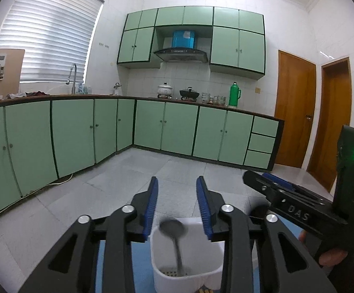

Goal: Organize utensils
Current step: 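Lift the metal spoon with the left tool into the holder while the right tool drops the black spoon in, then open both tools and pull them back from the holder to the mat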

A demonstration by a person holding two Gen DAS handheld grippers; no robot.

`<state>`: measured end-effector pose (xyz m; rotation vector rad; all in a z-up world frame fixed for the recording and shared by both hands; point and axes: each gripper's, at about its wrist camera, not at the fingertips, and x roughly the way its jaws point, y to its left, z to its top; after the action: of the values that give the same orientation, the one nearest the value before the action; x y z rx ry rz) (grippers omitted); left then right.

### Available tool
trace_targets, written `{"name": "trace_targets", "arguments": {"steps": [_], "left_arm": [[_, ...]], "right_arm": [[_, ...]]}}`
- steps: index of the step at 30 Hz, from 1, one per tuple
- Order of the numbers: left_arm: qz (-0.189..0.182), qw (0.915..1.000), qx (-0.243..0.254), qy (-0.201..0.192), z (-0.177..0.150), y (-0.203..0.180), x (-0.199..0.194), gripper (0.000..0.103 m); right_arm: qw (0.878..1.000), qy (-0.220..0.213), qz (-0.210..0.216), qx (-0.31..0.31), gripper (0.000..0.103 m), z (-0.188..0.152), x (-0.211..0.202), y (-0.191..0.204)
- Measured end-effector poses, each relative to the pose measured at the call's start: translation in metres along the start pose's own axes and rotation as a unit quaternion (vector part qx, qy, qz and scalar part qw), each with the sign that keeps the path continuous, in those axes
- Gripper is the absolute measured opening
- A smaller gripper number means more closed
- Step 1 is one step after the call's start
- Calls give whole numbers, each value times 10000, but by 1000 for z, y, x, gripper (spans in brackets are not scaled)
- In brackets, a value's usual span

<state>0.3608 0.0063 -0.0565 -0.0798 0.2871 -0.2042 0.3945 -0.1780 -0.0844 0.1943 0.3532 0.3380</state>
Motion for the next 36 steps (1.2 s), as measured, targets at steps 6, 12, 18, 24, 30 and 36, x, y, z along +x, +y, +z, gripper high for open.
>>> {"name": "trace_targets", "arguments": {"steps": [6, 12, 18, 24, 30, 36], "left_arm": [[104, 9999, -77, 90, -2, -1, -33, 50], [244, 9979, -65, 593, -25, -11, -75, 67], [218, 9882, -16, 1515, -81, -27, -106, 72], [265, 9757, -151, 2171, -134, -36, -126, 72], [322, 9645, -65, 2620, -171, -44, -139, 72], [311, 9576, -38, 2865, -181, -43, -145, 72]], "right_arm": [[9998, 118, -92, 145, 68, -6, -35, 1], [9966, 627, -366, 377, 91, -38, -87, 4], [9869, 1469, -493, 454, 91, -89, -127, 17], [9770, 2030, -615, 227, 91, -141, -163, 38], [9687, 2413, -569, 123, 79, -176, -179, 53], [9623, 2697, -348, -73, 67, -192, -188, 68]]}}
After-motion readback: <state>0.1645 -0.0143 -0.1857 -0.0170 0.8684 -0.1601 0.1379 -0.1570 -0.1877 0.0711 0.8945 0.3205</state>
